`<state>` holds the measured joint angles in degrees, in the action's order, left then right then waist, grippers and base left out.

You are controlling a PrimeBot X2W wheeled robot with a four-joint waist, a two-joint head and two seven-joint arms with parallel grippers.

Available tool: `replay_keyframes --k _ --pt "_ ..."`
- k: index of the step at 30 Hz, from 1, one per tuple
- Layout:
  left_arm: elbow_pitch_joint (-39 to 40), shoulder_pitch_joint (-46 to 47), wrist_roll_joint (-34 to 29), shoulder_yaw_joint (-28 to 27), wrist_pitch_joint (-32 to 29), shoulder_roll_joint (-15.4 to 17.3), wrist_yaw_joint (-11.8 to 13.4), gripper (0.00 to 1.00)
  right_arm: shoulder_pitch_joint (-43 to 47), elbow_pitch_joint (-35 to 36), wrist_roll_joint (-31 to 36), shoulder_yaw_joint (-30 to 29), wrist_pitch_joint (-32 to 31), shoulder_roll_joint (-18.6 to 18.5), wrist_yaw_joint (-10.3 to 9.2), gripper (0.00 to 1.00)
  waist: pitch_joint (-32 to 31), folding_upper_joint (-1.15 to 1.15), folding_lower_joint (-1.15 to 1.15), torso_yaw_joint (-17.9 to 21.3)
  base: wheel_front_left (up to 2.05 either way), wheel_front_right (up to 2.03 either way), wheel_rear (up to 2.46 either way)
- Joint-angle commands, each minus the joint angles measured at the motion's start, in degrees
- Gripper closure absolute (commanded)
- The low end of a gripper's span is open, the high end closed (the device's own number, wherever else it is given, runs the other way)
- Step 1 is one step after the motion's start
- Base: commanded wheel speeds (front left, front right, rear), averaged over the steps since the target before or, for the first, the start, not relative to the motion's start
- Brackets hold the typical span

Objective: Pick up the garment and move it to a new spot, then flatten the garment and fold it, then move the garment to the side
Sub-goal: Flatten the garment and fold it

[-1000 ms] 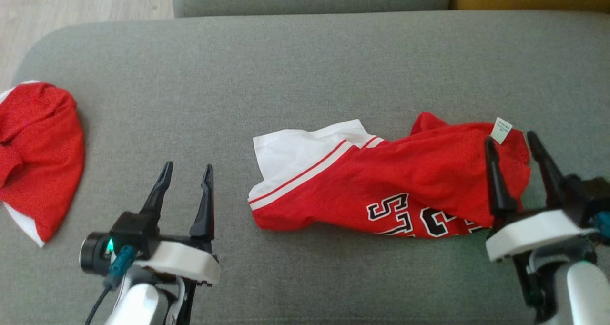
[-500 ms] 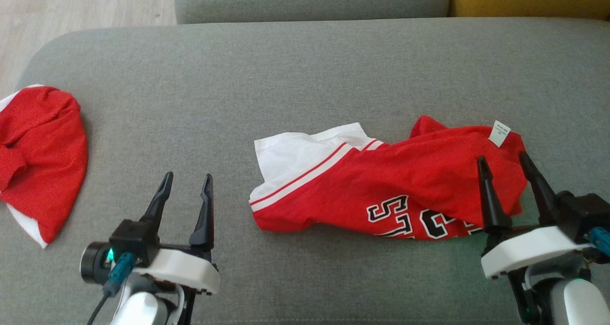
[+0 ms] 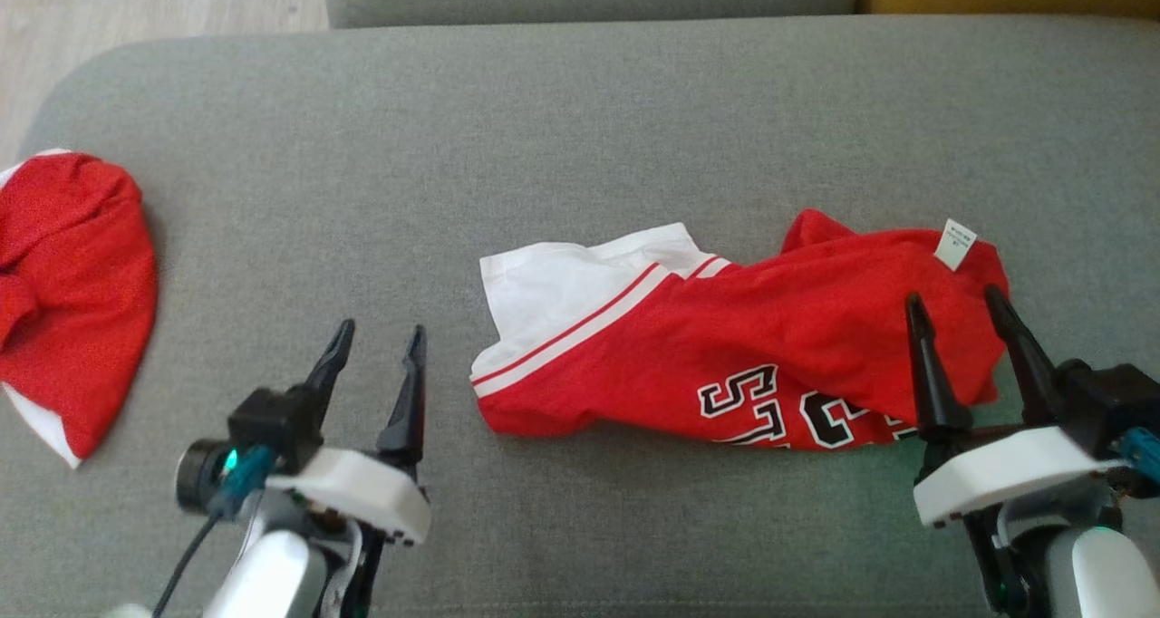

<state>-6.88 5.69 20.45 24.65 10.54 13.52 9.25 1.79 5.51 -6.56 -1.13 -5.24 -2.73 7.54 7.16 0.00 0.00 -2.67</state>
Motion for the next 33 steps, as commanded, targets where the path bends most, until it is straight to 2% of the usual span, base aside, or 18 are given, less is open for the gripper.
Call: replay_keyframes --k 1,6,15,24,25,26,27,33 --pt "1.1 3.7 0.5 -1.8 -0.2 0.3 -0.4 0.0 -2.3 2.4 -0.4 1.3 0.1 -0.2 -0.05 0.0 0.5 0.0 0.0 0.1 0.0 0.0 0.0" --pt "-4.6 9.9 2.4 -0.5 -3.2 -1.6 -3.4 0.0 -3.3 2.7 -0.3 1.2 0.0 -0.2 -0.05 0.0 2.7 0.0 0.0 0.2 0.0 0.0 0.0" --pt "-20.7 21.5 6.4 1.0 -6.9 -5.7 -9.7 0.0 -5.6 2.7 -0.4 1.8 0.1 -0.2 -0.05 0.0 6.7 0.0 0.0 1.6 0.0 0.0 0.0" --pt "-38.8 30.4 10.4 1.2 -10.3 -8.3 -14.0 0.0 -7.4 1.9 -0.8 2.1 0.8 -0.2 -0.05 0.0 9.2 0.0 0.0 3.9 0.0 0.0 0.0" --pt "-40.0 30.9 10.9 1.4 -10.5 -8.6 -14.5 0.22 -7.4 1.8 -0.9 1.9 0.9 -0.2 -0.05 0.0 9.3 0.0 0.0 4.0 0.0 0.0 0.0" --pt "-41.1 31.3 11.2 1.7 -10.3 -8.8 -14.8 0.83 -7.4 1.7 -0.9 1.7 1.0 -0.2 -0.05 0.0 9.3 0.0 0.0 4.1 0.0 0.0 0.0" --pt "-41.9 31.8 11.3 1.9 -9.8 -8.9 -15.1 1.0 -7.4 1.7 -1.1 1.6 1.0 -0.2 -0.05 0.0 9.4 0.0 0.0 4.2 0.0 0.0 0.0" --pt "-44.5 34.1 9.9 2.7 -1.6 -9.0 -15.4 1.0 -7.0 1.6 -1.5 0.7 1.2 -0.2 -0.05 0.0 9.0 0.0 0.0 4.0 0.0 0.0 0.0"
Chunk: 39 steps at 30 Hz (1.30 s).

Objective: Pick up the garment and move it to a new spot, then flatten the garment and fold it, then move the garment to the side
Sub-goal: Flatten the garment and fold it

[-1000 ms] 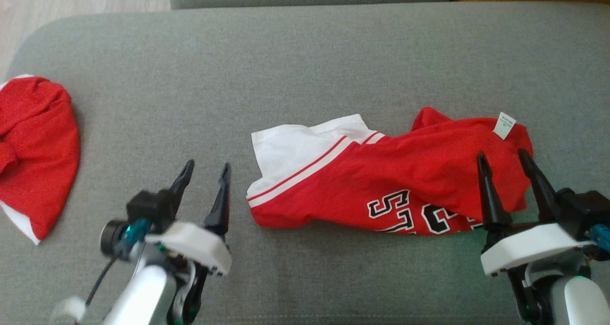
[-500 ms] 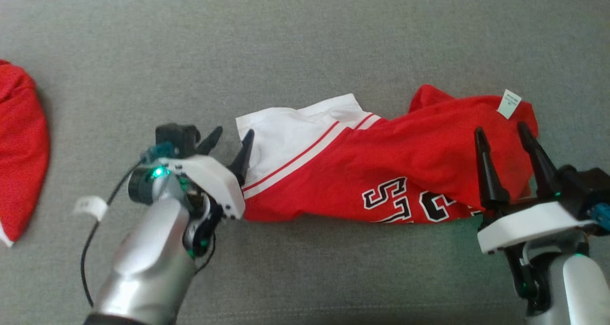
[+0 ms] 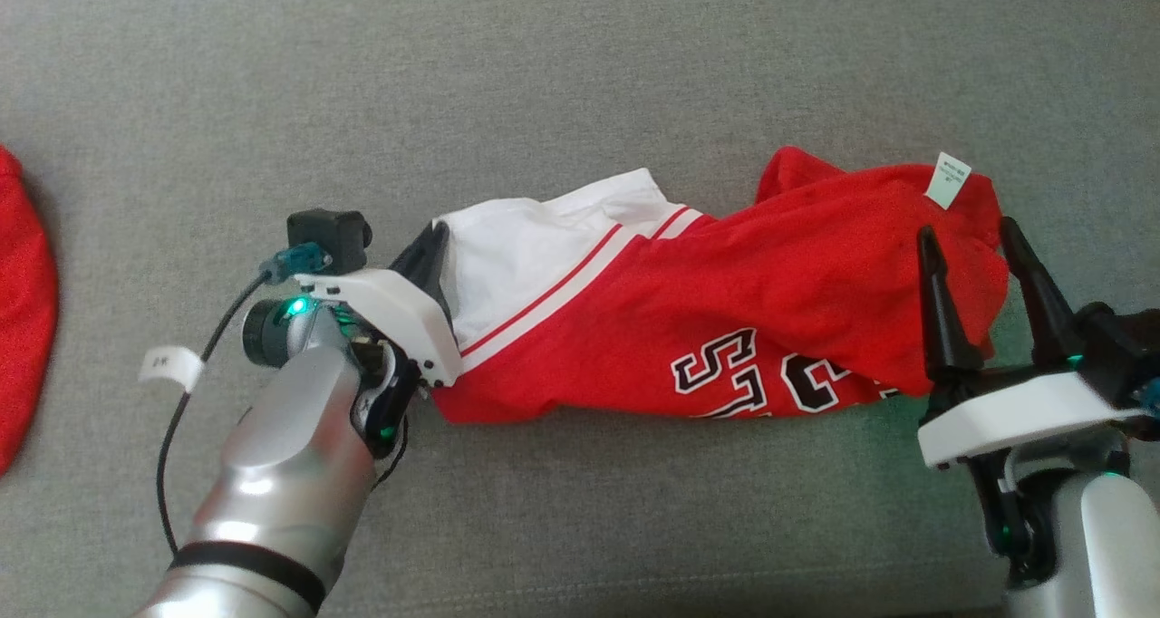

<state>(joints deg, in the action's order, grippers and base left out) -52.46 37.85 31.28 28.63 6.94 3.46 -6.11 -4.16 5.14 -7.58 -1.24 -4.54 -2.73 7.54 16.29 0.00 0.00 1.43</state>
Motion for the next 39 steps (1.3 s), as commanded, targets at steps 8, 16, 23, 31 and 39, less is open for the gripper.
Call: replay_keyframes --k 8,16,23,31,39 --pt "7.0 2.6 -3.6 -2.5 7.9 2.2 1.8 1.0 -0.8 2.4 -0.2 -1.2 0.2 -0.1 -0.05 0.0 -1.4 0.0 0.0 -1.2 0.0 0.0 0.0" --pt "13.7 -1.3 -5.0 -2.7 8.0 2.8 3.1 1.0 -2.3 -2.7 0.8 -7.0 -1.8 -1.1 -0.05 0.0 -2.0 0.0 0.0 -1.9 0.0 0.0 0.0" --pt "16.9 -2.7 -5.5 -1.7 8.0 2.7 3.7 1.0 -9.5 -14.8 -0.2 -11.1 -4.4 -6.2 -0.05 0.0 -0.9 0.0 0.0 -2.9 0.0 0.0 0.0" --pt "18.2 -2.6 -5.6 -0.7 7.8 2.6 3.7 1.0 -16.1 -28.1 -1.6 -9.5 -14.2 -8.9 -0.05 0.0 0.4 0.0 0.0 -4.1 0.0 0.0 0.0" --pt "20.3 -3.6 -5.6 -1.5 7.9 3.4 4.4 1.0 -17.4 -30.9 -4.6 -8.4 -15.4 -10.0 -0.05 1.0 0.1 0.0 0.0 -4.5 0.0 0.0 0.0"
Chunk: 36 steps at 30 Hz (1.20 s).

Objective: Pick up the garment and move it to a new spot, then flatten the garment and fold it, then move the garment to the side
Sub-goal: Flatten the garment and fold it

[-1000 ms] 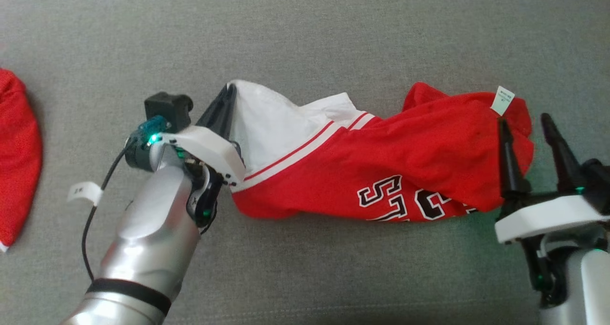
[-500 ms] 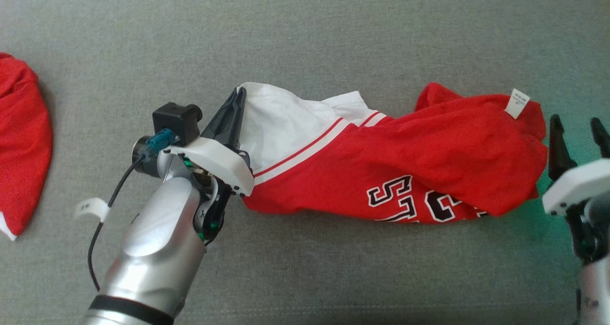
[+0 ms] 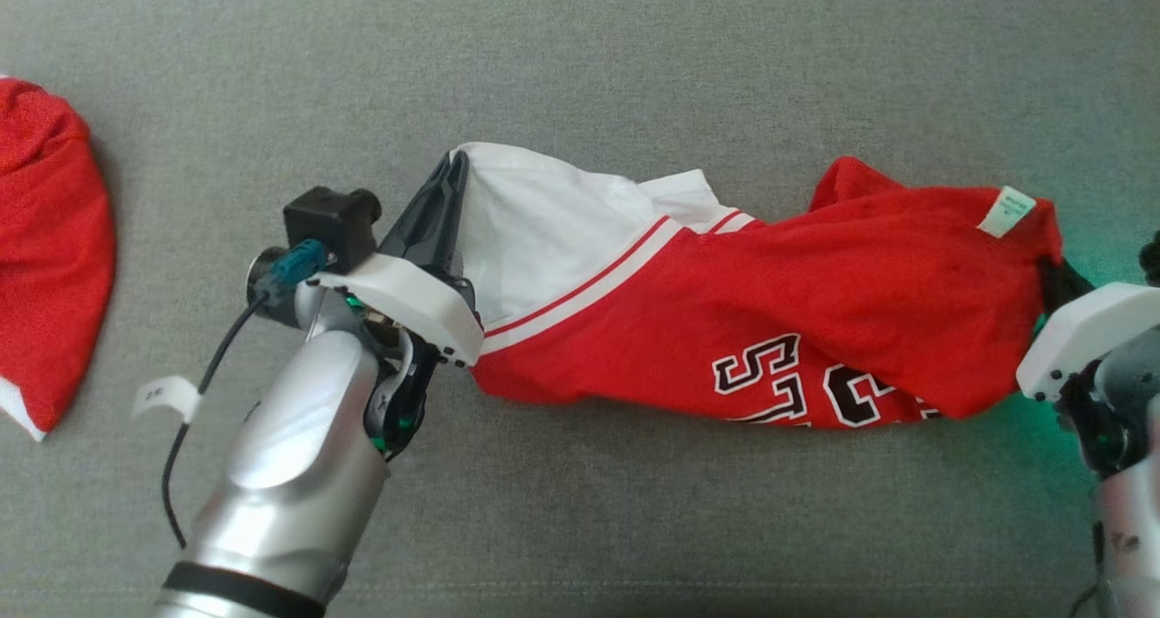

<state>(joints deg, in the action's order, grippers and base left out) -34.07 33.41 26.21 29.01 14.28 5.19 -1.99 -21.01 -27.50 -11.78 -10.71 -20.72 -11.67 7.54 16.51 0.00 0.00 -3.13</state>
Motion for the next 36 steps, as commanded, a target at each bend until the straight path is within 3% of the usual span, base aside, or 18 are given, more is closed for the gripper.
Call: replay_keyframes --k 1,10,15,21,27,36 --pt "2.5 0.6 -0.6 -2.1 0.6 1.9 0.5 1.0 -0.4 2.2 -0.6 0.8 1.7 -1.2 -0.05 1.0 -0.3 0.0 0.0 0.0 0.0 0.0 0.0" --pt "18.2 -3.0 -4.3 -9.2 0.7 5.1 3.4 1.0 2.1 16.1 -3.3 1.3 8.6 -0.8 -0.05 1.0 -4.2 0.0 0.0 1.4 0.0 0.0 0.0" --pt "30.3 -3.6 -6.8 -13.4 0.7 7.0 4.8 1.0 1.8 29.6 -6.2 2.8 7.1 -0.8 -0.05 1.0 -8.2 0.0 0.0 2.0 0.0 0.0 0.0" --pt "36.4 0.1 -7.7 -14.5 -0.4 8.1 5.4 1.0 -1.0 38.4 -8.0 3.5 4.0 -1.6 -0.05 1.0 -11.3 0.0 0.0 1.9 0.0 0.0 0.0" --pt "39.7 5.8 -8.0 -14.7 -3.7 8.5 6.0 1.0 -6.8 42.7 -9.7 3.8 2.1 -1.8 -0.05 1.0 -14.4 0.0 0.0 1.8 0.0 0.0 0.0" --pt "40.0 9.5 -7.5 -14.6 -6.2 8.3 6.4 1.0 -12.9 42.1 -10.8 4.2 0.3 -1.4 -0.05 1.0 -16.9 0.0 0.0 1.4 0.0 0.0 0.0"
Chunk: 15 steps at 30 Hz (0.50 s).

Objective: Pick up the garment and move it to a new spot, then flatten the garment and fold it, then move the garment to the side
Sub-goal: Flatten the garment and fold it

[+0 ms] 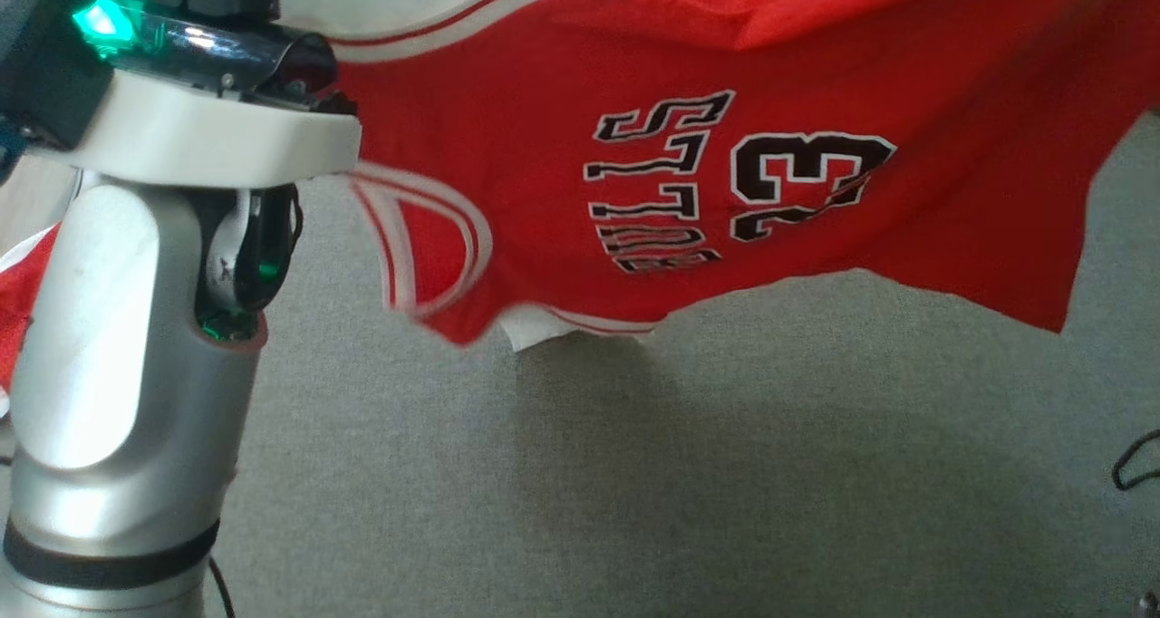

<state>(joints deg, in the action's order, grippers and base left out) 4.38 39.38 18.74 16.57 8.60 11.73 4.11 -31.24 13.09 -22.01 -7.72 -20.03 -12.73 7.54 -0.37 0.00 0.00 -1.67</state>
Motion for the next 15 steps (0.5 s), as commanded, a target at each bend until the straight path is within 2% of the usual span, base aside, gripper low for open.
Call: replay_keyframes --k 1,8,15 --pt "1.4 3.5 0.1 -2.1 -0.5 1.7 0.3 1.0 -3.0 1.3 -0.6 1.2 -0.5 -0.3 -0.05 1.0 0.0 0.0 0.0 -0.1 0.0 0.0 0.0" --pt "-2.4 6.0 1.4 -1.7 0.3 0.9 -0.7 1.0 -6.5 -1.9 -1.9 1.1 -0.8 1.0 -0.05 1.0 1.5 0.0 0.0 -0.7 0.0 0.0 0.0" --pt "-13.0 14.9 1.9 -1.5 3.1 -0.5 -3.1 1.0 -15.5 -11.3 -3.0 2.5 1.6 3.0 -0.05 1.0 5.4 0.0 0.0 -0.5 0.0 0.0 0.0"
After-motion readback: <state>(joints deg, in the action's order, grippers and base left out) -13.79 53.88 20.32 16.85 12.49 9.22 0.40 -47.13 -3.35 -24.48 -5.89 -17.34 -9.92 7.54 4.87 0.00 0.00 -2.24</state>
